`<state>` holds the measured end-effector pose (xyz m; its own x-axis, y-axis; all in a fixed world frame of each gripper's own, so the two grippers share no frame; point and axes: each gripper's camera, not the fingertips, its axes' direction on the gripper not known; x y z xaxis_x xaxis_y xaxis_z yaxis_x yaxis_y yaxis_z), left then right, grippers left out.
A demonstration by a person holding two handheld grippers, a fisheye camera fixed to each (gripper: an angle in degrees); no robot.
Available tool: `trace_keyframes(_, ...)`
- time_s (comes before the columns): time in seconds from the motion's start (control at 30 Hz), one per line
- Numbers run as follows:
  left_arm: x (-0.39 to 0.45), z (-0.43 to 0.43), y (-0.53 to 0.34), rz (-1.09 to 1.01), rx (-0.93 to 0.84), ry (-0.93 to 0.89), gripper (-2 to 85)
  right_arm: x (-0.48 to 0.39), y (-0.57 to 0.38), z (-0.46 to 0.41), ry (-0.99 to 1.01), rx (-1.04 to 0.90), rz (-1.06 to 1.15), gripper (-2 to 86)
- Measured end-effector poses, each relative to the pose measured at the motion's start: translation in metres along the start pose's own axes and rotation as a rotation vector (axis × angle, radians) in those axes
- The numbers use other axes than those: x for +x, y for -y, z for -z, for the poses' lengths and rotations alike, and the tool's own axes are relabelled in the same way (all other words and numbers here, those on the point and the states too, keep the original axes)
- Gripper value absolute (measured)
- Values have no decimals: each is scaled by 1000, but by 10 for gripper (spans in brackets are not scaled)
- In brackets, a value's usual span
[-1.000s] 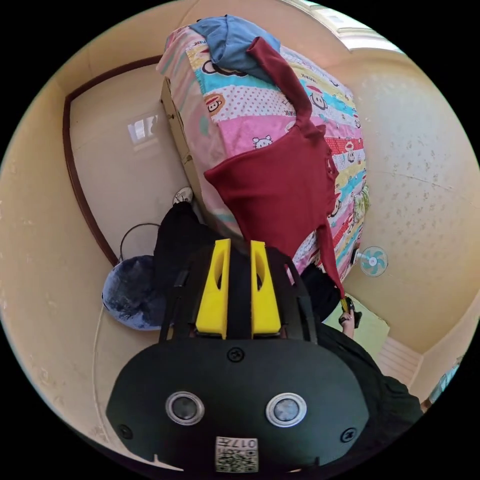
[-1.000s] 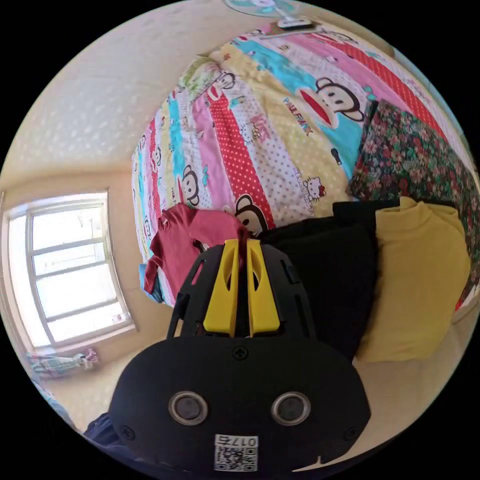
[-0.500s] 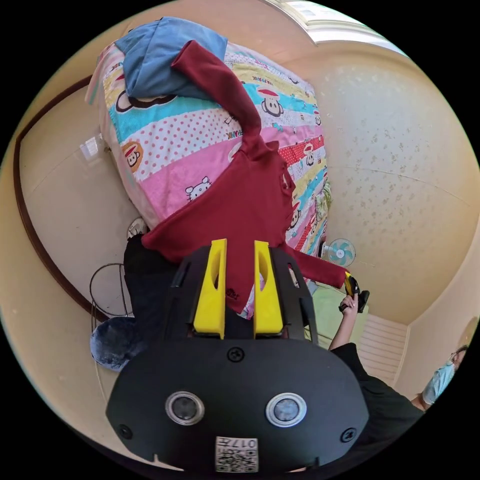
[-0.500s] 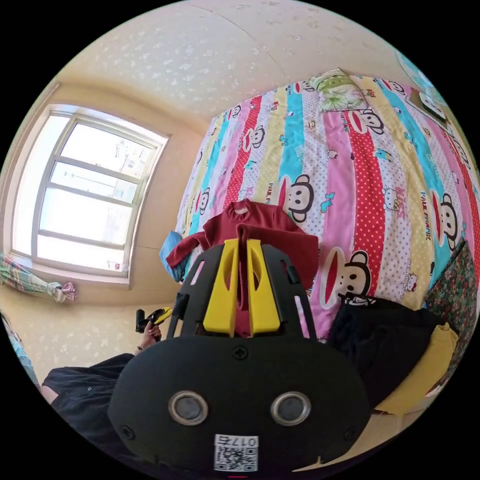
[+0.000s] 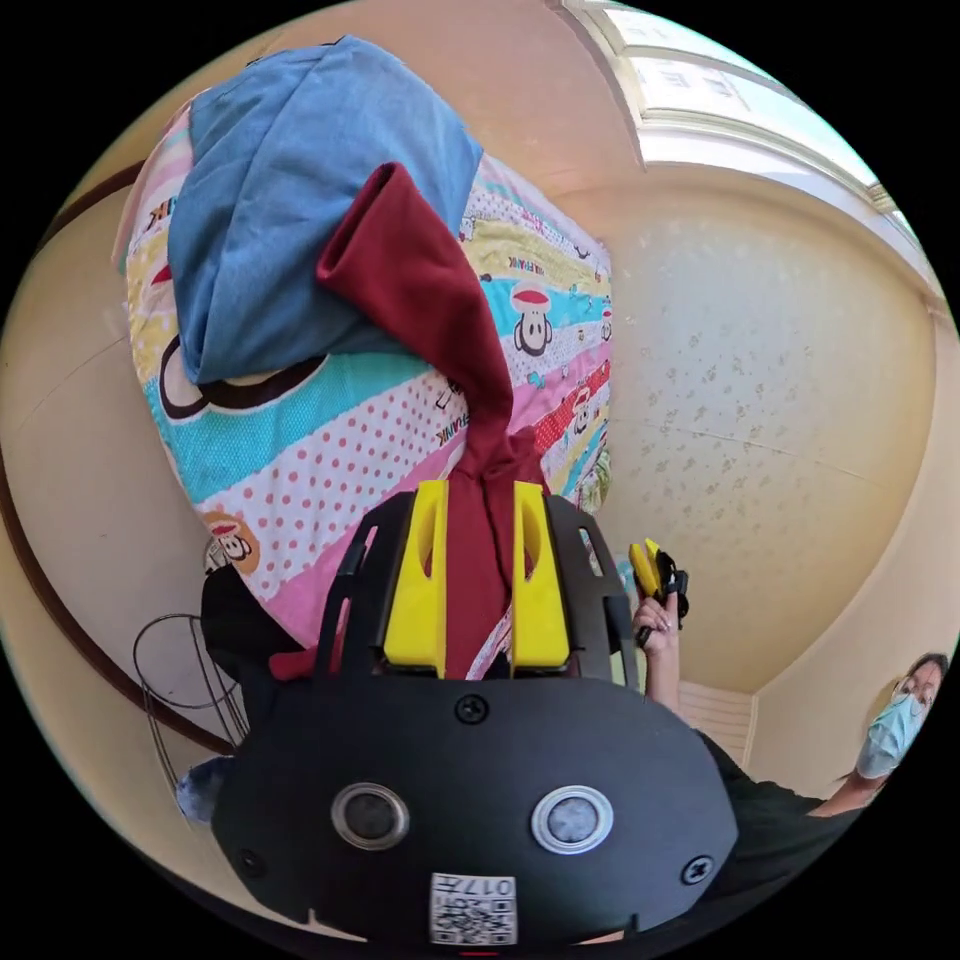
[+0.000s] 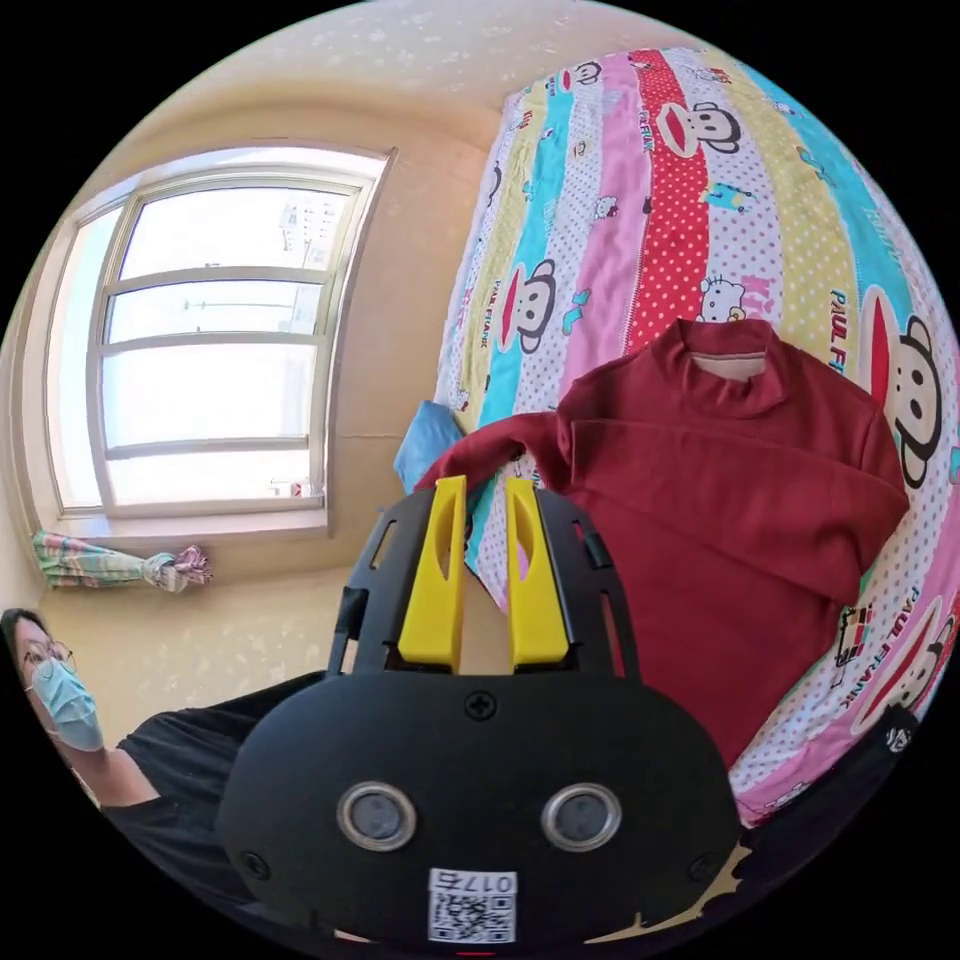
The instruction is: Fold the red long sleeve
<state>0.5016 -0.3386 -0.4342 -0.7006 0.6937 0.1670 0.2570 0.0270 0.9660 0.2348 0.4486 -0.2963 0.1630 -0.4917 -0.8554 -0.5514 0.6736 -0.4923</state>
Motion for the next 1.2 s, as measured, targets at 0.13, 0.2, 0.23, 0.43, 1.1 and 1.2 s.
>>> trace_keyframes(0.13, -33, 4, 43, 158, 205, -31, 116, 31, -38, -13, -221, -157, -66, 67)
trace_keyframes(0.2, -44, 4, 52, 223, 274, -40, 118, 50, -62, -11, -282, -206, -133, 66)
trace_keyframes(0.23, -51, 1, 58, 263, 287, -35, 121, 62, -78, -8, -294, -221, -189, 65)
trace_keyframes(0.43, -60, -10, 68, 318, 316, -91, 53, 92, -134, 7, -248, -143, -415, 58)
trace_keyframes(1.1, 321, -218, -45, -1034, -296, -239, 38, 103, -178, -38, -42, -39, -593, 34)
trace_keyframes(1.2, 317, -344, -98, -1020, -562, -103, 72, 108, -191, -31, 25, 15, -626, 36)
